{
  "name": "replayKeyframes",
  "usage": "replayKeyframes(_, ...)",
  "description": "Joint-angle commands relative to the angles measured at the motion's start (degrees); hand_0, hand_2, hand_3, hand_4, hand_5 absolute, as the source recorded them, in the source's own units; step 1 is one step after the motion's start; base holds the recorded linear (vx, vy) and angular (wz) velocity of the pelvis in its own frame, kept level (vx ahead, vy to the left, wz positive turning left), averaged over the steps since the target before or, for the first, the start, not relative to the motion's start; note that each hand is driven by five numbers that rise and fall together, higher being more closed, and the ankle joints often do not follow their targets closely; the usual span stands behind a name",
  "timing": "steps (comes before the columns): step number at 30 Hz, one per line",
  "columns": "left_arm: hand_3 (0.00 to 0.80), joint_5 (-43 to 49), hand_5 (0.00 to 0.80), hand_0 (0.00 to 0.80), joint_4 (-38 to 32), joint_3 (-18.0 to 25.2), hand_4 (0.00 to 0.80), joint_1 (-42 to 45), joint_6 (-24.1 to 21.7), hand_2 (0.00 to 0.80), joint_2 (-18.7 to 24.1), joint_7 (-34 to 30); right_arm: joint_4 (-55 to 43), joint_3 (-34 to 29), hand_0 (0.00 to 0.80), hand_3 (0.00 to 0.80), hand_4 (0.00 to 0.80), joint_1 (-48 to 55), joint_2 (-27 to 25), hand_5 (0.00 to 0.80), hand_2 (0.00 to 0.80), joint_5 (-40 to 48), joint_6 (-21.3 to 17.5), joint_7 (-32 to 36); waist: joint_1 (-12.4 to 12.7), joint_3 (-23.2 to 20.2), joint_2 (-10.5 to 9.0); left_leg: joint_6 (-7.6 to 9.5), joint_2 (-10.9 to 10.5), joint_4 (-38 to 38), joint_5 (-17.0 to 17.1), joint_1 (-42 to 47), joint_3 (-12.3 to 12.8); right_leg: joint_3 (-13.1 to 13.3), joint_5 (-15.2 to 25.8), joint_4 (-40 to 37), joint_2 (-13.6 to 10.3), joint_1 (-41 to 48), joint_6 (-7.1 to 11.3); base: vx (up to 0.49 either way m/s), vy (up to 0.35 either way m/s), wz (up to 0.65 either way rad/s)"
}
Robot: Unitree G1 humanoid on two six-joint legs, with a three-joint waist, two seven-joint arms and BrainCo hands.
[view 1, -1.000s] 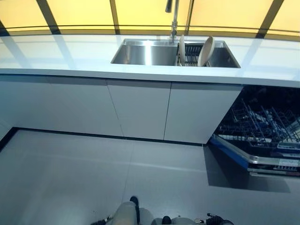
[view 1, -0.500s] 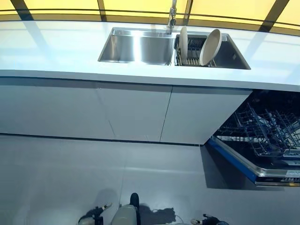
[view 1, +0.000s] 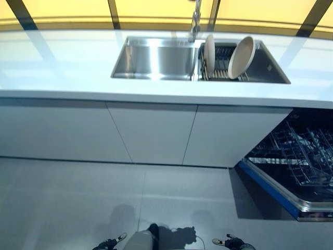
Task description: Take plates into dishwasher
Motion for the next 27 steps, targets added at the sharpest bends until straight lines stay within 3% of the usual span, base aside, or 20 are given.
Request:
replayKeyframes(1,0.000,2.56,0.000,0.000,-0.45,-1.14,0.000,-0.07,0.10,0.000,1.80,0.94,-3.07,-0.33,0.000,0.000,0.000,2.82,-2.77,0.000,0.000,2.25,-1.50,-1.86,-2.64,-0.39,1.72,0.07,0.93,0.50,1.12,-1.77,-2.76,-1.19,18.63,2.13,-0.87,-6.10,1.48,0.311,0.043,0.25)
replayKeyframes(2,0.000,0.27,0.000,0.000,-0.49,-1.12,0.000,-0.44,0.30,0.000,2.28,1.28,-2.77,0.24,0.000,0.000,0.000,2.33,-3.59,0.000,0.000,2.00,-1.47,-2.86,-3.58,0.61,2.28,-0.83,1.64,-0.92,1.18,0.86,-2.53,-4.59,16.00,-7.15,-2.47,-9.03,0.11,0.336,-0.085,0.11)
replayKeyframes(3,0.000,-0.36,0.000,0.000,-0.41,-1.03,0.000,-0.57,0.25,0.000,2.43,1.26,-2.51,0.35,0.000,0.000,0.000,2.18,-3.87,0.000,0.000,1.54,-1.72,-3.39,-3.94,0.77,1.96,-1.32,1.51,-1.33,0.84,1.80,-2.66,-5.78,16.48,-14.63,-2.88,-9.25,0.11,0.485,-0.223,0.12)
replayKeyframes(4,0.000,-0.41,0.000,0.000,-0.14,-0.69,0.000,-0.72,0.09,0.000,2.62,0.83,-1.91,0.24,0.000,0.000,0.000,2.13,-4.19,0.000,0.000,1.00,-2.50,-3.77,-4.61,0.78,1.47,-2.17,1.22,-1.93,-0.85,3.76,-3.66,-6.12,17.70,-25.26,-3.06,-9.25,1.22,0.516,-0.355,-0.02)
replayKeyframes(5,0.000,0.31,0.000,0.000,0.23,-0.13,0.000,-1.33,0.09,0.000,2.99,0.03,-1.14,-0.41,0.000,0.000,0.000,1.93,-4.62,0.000,0.000,0.18,-3.24,-4.35,-5.92,0.89,0.54,-2.22,0.41,-1.91,-2.29,5.07,-4.54,-5.14,23.21,-37.47,-3.91,-10.66,2.40,0.526,-0.350,0.11)
replayKeyframes(6,0.000,0.66,0.000,0.000,0.27,-0.01,0.000,-1.57,0.18,0.000,3.05,-0.30,-1.09,-0.69,0.000,0.000,0.000,1.79,-4.82,0.000,0.000,-0.38,-2.98,-4.36,-6.50,1.11,0.75,-2.30,0.65,-1.48,-3.85,6.42,-5.04,-4.14,24.97,-41.12,-3.55,-11.02,3.02,0.469,-0.339,0.34)
replayKeyframes(7,0.000,0.48,0.000,0.000,0.11,0.13,0.000,-1.92,0.41,0.000,3.28,-1.06,-1.22,-0.88,0.000,0.000,0.000,1.32,-5.11,0.000,0.000,-1.36,-2.17,-4.48,-7.37,0.92,0.54,-2.22,0.58,-0.44,-6.09,7.93,-6.06,-2.26,25.82,-41.88,-3.26,-12.33,3.18,0.313,-0.212,0.48)
replayKeyframes(8,0.000,0.39,0.000,0.000,-0.01,0.24,0.000,-1.96,0.55,0.000,3.38,-1.75,-1.09,-0.92,0.000,0.000,0.000,1.00,-5.18,0.000,0.000,-1.28,-1.83,-4.60,-7.35,0.77,0.21,-1.94,0.62,0.72,-7.34,8.03,-6.05,-2.11,25.00,-40.37,-3.20,-12.09,2.98,0.379,-0.300,0.69)
replayKeyframes(9,0.000,1.03,0.000,0.000,0.14,0.81,0.000,-1.57,1.45,0.000,3.01,-3.07,-0.60,-0.57,0.000,0.000,0.000,0.17,-4.69,0.000,0.000,-1.73,-0.36,-5.56,-7.07,0.29,-0.92,-1.54,1.79,5.01,-10.27,7.87,-4.11,-3.58,22.07,-36.98,-3.84,-10.09,2.74,0.281,-0.234,0.52)
replayKeyframes(10,0.000,1.14,0.000,0.000,0.19,1.13,0.000,-1.35,1.72,0.000,2.77,-2.73,-0.81,-0.40,0.000,0.000,0.000,0.08,-4.55,0.000,0.000,-2.31,0.32,-5.77,-7.03,0.17,-1.06,-1.71,2.15,5.71,-10.63,8.10,-4.02,-3.62,21.64,-36.29,-3.77,-9.73,2.65,0.412,-0.304,0.89)
replayKeyframes(11,0.000,-0.74,0.000,0.000,-0.20,2.08,0.000,-0.28,2.23,0.000,2.17,-1.13,-1.87,0.44,0.000,0.000,0.000,0.30,-4.25,0.000,0.000,-3.87,1.83,-3.77,-6.87,-0.41,-1.17,-2.64,3.40,5.99,-10.44,9.55,-4.95,-2.87,20.14,-33.89,-2.67,-8.96,2.22,0.308,-0.208,0.73)
replayKeyframes(14,0.000,3.51,0.000,0.000,1.20,2.49,0.000,0.22,1.08,0.000,1.21,-3.43,-1.19,1.10,0.000,0.000,0.000,-0.43,-4.28,0.000,0.000,-4.45,-2.33,-2.08,-5.83,-1.08,-1.43,-3.77,4.71,2.81,-8.36,11.85,-5.40,-4.75,19.38,-35.16,-2.46,-6.16,1.86,0.279,-0.152,0.49)
replayKeyframes(20,0.000,6.49,0.000,0.000,0.26,-0.42,0.000,-0.09,1.27,0.000,1.64,-3.62,-6.58,5.88,0.000,0.000,0.000,-3.00,-6.75,0.000,0.000,-9.02,-5.94,5.71,-5.18,-1.18,-0.52,-5.07,5.80,-3.89,-5.25,12.92,-6.67,-6.37,18.47,-33.78,-2.77,-7.23,2.74,0.115,-0.048,0.08)
replayKeyframes(22,0.000,7.61,0.000,0.000,-1.49,-0.77,0.000,0.27,2.38,0.000,2.97,-3.95,-12.07,7.88,0.000,0.000,0.000,-3.46,-8.30,0.000,0.000,-11.33,-5.17,11.51,-4.85,-0.77,-0.79,-5.16,5.92,-4.66,-4.99,13.20,-7.10,-6.86,18.54,-33.16,-3.29,-7.58,3.31,0.072,-0.099,0.21)
replayKeyframes(24,0.000,10.49,0.000,0.000,-5.09,-0.46,0.000,1.04,4.69,0.000,5.94,-4.90,-25.57,10.21,0.000,0.000,0.000,-3.63,-13.18,0.000,0.000,-13.22,-2.19,22.35,-4.36,-0.41,-1.75,-5.33,6.22,-5.00,-4.74,13.14,-7.44,-7.36,18.46,-32.10,-3.81,-8.12,3.96,0.068,-0.164,0.27)
replayKeyframes(27,0.000,11.32,0.000,0.000,-6.58,0.39,0.000,1.97,5.47,0.000,9.07,-5.62,-44.59,8.82,0.000,0.000,0.000,-3.66,-23.64,0.000,0.000,-3.80,3.51,33.47,-4.85,-0.40,-2.84,-5.87,7.04,-4.14,-5.39,13.79,-7.18,-7.27,17.56,-29.91,-3.73,-9.21,3.83,0.072,-0.137,0.10)
